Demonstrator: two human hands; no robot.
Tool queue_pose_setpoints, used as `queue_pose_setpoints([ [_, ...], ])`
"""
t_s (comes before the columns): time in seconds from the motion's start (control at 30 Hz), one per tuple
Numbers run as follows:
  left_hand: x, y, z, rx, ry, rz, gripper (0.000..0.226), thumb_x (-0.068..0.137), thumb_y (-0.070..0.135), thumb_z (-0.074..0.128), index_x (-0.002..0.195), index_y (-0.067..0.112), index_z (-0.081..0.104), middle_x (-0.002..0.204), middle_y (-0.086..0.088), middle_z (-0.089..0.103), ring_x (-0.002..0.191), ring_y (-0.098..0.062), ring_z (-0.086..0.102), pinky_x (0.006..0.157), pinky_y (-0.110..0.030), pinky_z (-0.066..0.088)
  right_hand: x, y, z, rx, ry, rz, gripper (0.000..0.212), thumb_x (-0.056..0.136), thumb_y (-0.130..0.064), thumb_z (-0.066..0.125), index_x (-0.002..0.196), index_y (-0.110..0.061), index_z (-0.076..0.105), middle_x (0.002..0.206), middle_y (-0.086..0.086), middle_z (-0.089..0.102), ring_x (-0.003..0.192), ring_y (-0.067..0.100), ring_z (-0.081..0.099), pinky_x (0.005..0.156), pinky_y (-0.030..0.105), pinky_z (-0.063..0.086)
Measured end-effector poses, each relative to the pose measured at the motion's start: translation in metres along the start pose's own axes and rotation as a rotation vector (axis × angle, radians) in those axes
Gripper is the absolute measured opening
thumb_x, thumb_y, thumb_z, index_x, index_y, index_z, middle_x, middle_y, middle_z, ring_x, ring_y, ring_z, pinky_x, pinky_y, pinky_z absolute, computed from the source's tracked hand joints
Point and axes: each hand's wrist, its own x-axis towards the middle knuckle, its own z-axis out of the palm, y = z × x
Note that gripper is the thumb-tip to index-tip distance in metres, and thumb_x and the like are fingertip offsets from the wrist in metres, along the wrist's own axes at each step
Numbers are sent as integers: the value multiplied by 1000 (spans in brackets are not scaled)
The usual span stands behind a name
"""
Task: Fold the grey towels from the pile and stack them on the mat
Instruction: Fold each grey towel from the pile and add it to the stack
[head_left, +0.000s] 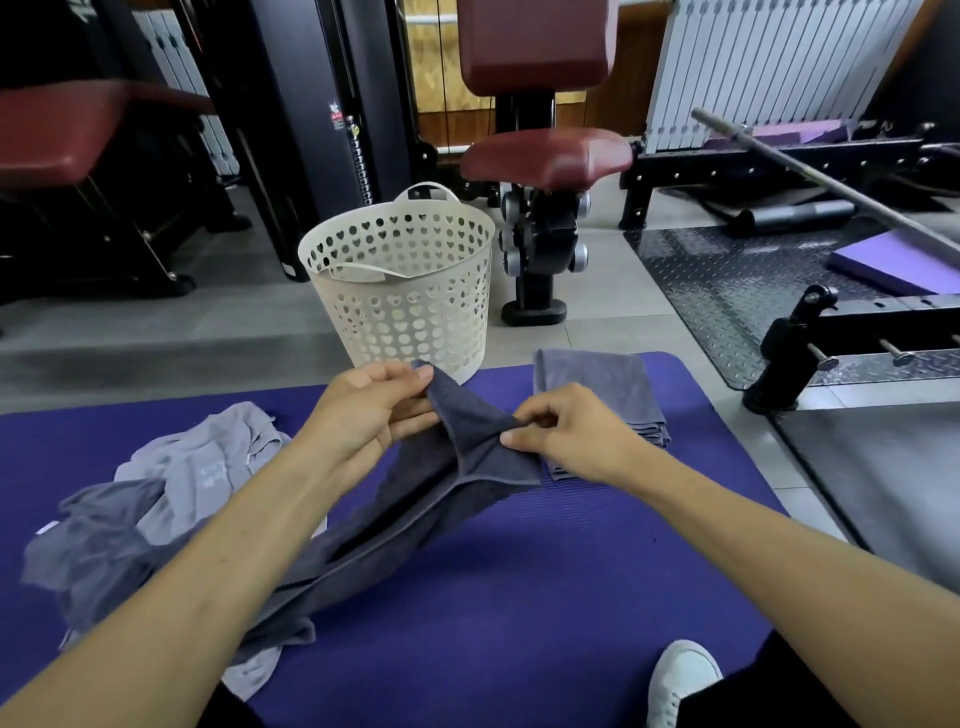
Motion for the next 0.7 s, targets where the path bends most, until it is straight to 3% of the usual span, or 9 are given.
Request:
queue_pose_setpoints([
  [0.17, 14, -10, -18, 216, -21, -76, 18, 92, 16, 67, 108, 7, 66, 101, -13, 75, 89, -22, 73, 77, -31, 59, 14, -3, 0, 188, 3, 68, 37, 87, -16, 73, 72, 13, 55, 56, 6, 40, 52, 12, 35, 50, 15, 34],
  [0.23, 15, -10, -18, 353, -54, 19, 14, 89, 16, 70, 103, 14, 69, 103, -10, 75, 92, -21, 72, 85, -33, 56, 24, -8, -1, 266, 48, 88, 33, 87, -15, 73, 70, 10, 59, 56, 3, 45, 51, 10, 40, 51, 16, 37],
  [0.33, 11, -11, -19, 568, -178, 204, 19, 82, 13, 79, 96, 23, 73, 99, 1, 76, 95, -13, 70, 90, -25, 53, 36, -13, -7, 389, 73, 92, 31, 87, -15, 74, 66, 6, 62, 57, 3, 53, 54, 9, 49, 53, 18, 43],
  [0.4, 9, -17, -18, 659, -236, 272, 29, 74, 23, 85, 99, 31, 73, 101, 10, 74, 96, -7, 68, 91, -23, 52, 41, -16, -8, 425, 61, 95, 34, 87, -14, 73, 55, -10, 64, 52, -1, 56, 51, 8, 53, 52, 19, 45],
  [0.47, 10, -24, -16, 806, -193, 350, 35, 69, 40, 84, 101, 43, 70, 103, 18, 70, 101, -2, 64, 92, -23, 49, 43, -18, -5, 426, 30, 102, 35, 88, -16, 73, 53, -18, 66, 52, -2, 59, 51, 7, 56, 52, 20, 46],
  [0.53, 10, -29, -14, 900, -135, 453, 26, 75, 37, 83, 98, 42, 72, 103, 20, 68, 103, 0, 60, 92, -25, 48, 41, -21, 0, 416, -14, 112, 26, 88, -19, 73, 62, -15, 69, 57, 0, 62, 54, 7, 57, 53, 20, 47],
  [0.63, 13, -29, -10, 891, -113, 539, 12, 86, 18, 74, 91, 29, 73, 92, 20, 70, 94, 1, 62, 86, -24, 49, 38, -23, 5, 434, -13, 130, 21, 90, -23, 71, 74, -9, 72, 62, 3, 64, 57, 9, 58, 55, 20, 49],
  [0.7, 14, -23, -9, 776, -67, 474, 14, 90, 11, 67, 84, 23, 68, 70, 16, 66, 68, -2, 58, 71, -23, 45, 37, -23, 6, 499, 11, 141, 24, 93, -28, 66, 80, -10, 72, 67, 2, 67, 61, 11, 60, 59, 22, 52],
])
